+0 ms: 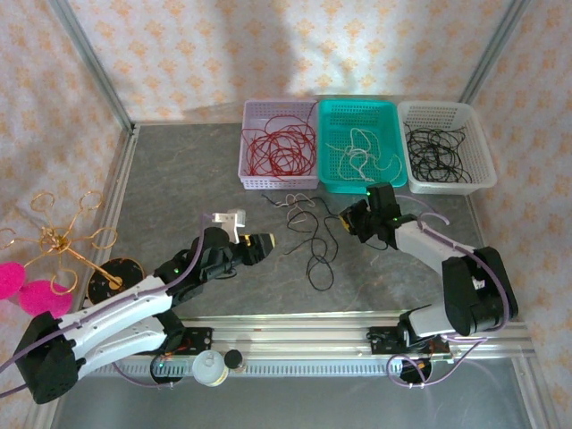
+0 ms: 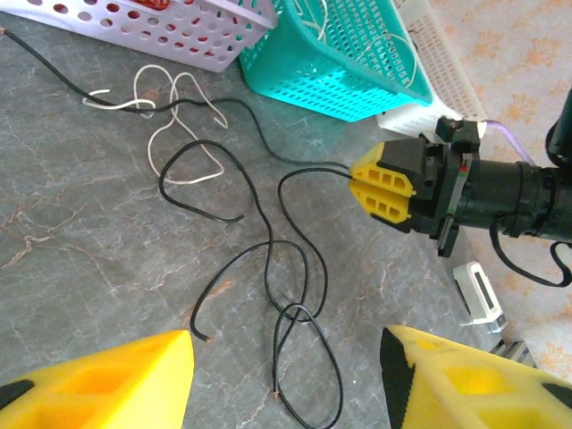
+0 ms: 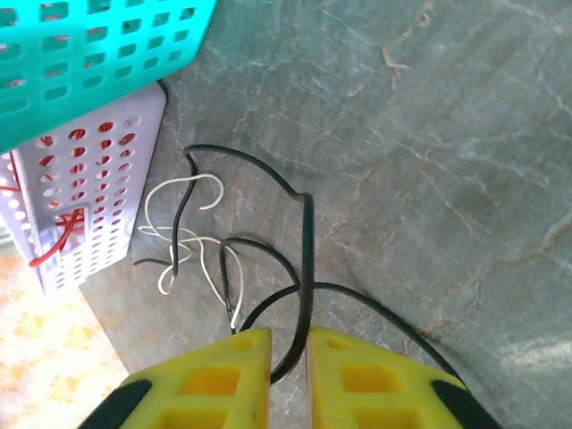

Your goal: Untangle the cables

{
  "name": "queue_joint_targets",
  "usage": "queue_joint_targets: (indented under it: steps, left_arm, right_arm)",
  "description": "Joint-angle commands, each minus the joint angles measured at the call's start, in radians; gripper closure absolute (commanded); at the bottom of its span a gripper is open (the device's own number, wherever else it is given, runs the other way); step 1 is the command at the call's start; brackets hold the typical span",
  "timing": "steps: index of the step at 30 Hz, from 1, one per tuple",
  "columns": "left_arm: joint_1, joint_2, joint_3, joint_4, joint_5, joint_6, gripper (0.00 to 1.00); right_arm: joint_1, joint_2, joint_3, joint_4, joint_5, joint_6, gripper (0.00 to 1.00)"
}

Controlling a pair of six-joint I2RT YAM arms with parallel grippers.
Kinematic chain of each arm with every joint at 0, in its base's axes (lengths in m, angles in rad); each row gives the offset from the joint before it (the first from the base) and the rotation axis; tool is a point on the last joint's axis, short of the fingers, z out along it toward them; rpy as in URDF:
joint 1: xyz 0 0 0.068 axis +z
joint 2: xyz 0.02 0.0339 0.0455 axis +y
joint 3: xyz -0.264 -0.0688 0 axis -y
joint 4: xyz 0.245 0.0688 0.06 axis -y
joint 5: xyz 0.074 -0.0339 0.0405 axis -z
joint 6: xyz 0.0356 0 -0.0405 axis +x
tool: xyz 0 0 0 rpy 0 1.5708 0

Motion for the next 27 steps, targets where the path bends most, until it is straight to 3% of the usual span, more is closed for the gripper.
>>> queue_joint_targets:
  steps: [1, 6, 12, 16, 21, 27]
  left_arm:
    - [0.005, 0.009, 0.012, 0.007, -0.012, 0.014, 0.42]
    - [0.005, -0.001, 0.044, -0.029, -0.026, 0.032, 0.42]
    - [0.004, -0.056, 0.114, -0.109, -0.074, 0.073, 0.42]
    - [0.006, -0.071, 0.188, -0.14, -0.052, 0.13, 0.38]
    - [0.022, 0.001, 0.344, -0.193, 0.079, 0.274, 0.3]
    - [0.105, 0.088, 0.504, -0.245, 0.22, 0.389, 0.28]
  right_arm:
    - [0.002, 0.0, -0.006, 0.022, 0.029, -0.023, 0.9]
    - [0.003, -0.054, 0.068, -0.107, 0.069, -0.224, 1.0]
    - [0.007, -0.191, 0.226, -0.38, 0.078, -0.57, 1.0]
    - [0.021, -0.265, 0.337, -0.464, -0.063, -0.718, 1.0]
    - [0.034, -0.301, 0.487, -0.486, -0.307, -0.886, 1.0]
    - [0.035, -0.282, 0.6, -0.517, -0.547, -1.107, 1.0]
